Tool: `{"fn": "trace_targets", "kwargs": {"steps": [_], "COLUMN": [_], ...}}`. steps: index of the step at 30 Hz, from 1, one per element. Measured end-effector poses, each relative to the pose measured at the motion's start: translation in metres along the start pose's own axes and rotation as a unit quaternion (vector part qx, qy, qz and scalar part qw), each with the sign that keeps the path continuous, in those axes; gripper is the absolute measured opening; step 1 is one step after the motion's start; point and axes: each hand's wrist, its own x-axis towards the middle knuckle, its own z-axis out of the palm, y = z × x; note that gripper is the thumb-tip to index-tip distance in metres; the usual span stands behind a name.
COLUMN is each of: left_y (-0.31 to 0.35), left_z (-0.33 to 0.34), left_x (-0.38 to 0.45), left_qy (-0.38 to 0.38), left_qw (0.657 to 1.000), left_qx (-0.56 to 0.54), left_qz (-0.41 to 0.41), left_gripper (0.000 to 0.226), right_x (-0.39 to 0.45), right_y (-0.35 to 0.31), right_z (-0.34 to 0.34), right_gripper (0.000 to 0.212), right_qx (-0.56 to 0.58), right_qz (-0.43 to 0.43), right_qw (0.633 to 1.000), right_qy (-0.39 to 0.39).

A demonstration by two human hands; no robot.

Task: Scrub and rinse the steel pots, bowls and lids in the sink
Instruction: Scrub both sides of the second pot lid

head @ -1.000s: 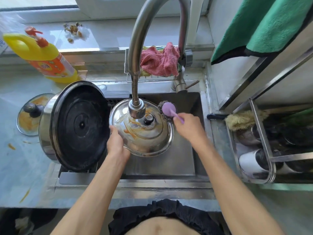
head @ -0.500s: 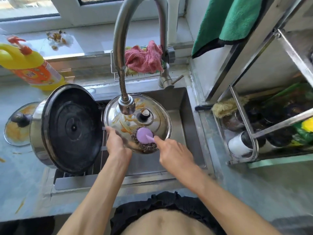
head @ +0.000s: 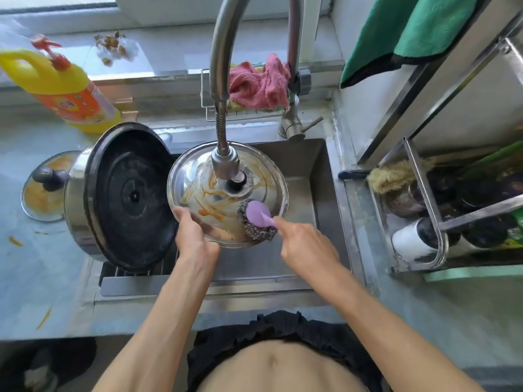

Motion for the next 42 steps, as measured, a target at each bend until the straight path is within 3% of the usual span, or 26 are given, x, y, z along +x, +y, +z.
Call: {"fn": "trace_targets", "kwargs": {"steps": [2,6,9,13,16,19,22,26,29,33,36,40,42], "left_y": [0.000,0.003,0.004,0.006,0.009,0.010,0.006,0.004,0.004,0.004,0.003,-0.001,0.001], "left_z": [-0.002,-0.005,-0.008,-0.013,-0.010,-0.009,-0.009,-0.006,-0.004,-0.008,-0.012,-0.009,-0.006], "left_x": [-0.001,-0.003,0.000,0.000,-0.001,-0.002,-0.006,-0.014,-0.014,-0.013,-0.016,-0.023,-0.022], "left_qy": [0.001,0.004,0.004,0.003,0.006,0.015,0.022,0.026,0.022,0.017,-0.007,-0.037,-0.067], "left_qw": [1.000,1.000,1.000,1.000,1.000,1.000,1.000,1.000,0.999,0.999,0.999,0.993,0.987], "left_qx": [0.000,0.000,-0.002,-0.016,-0.011,-0.018,-0.017,-0.014,0.010,0.019,0.029,0.087,0.115], "left_qz": [-0.001,-0.003,-0.002,-0.004,0.006,0.008,0.007,0.010,0.025,0.029,0.029,0.070,0.091], "left_gripper": [0.033,0.032,0.031,0.036,0.035,0.034,0.034,0.035,0.036,0.038,0.037,0.036,0.036], "right_x": [0.007,-0.007,0.003,-0.013,-0.006,-0.019,-0.016,-0.025,-0.022,-0.037,-0.029,-0.035,-0.028], "right_y": [0.010,-0.007,0.005,-0.007,0.006,-0.005,-0.002,-0.006,0.009,-0.001,0.007,-0.021,-0.022], "right_z": [-0.007,0.001,-0.004,0.005,0.002,0.012,0.006,0.011,0.006,0.014,0.008,0.013,0.008], "right_gripper": [0.052,0.064,0.060,0.071,0.067,0.072,0.062,0.068,0.064,0.072,0.071,0.072,0.071], "right_qx": [-0.004,0.012,-0.005,-0.016,-0.031,-0.035,-0.019,-0.040,-0.040,-0.043,-0.049,-0.072,-0.074], "right_qz": [0.066,-0.009,0.068,0.003,0.037,-0.018,0.038,-0.005,0.060,0.005,0.045,-0.060,-0.036], "right_qw": [0.998,1.000,0.998,1.000,0.999,0.999,0.999,0.999,0.997,0.999,0.997,0.996,0.996], "right_qy": [0.016,-0.019,0.005,-0.017,0.014,-0.021,0.011,-0.002,0.024,0.007,0.031,0.008,0.030]}}
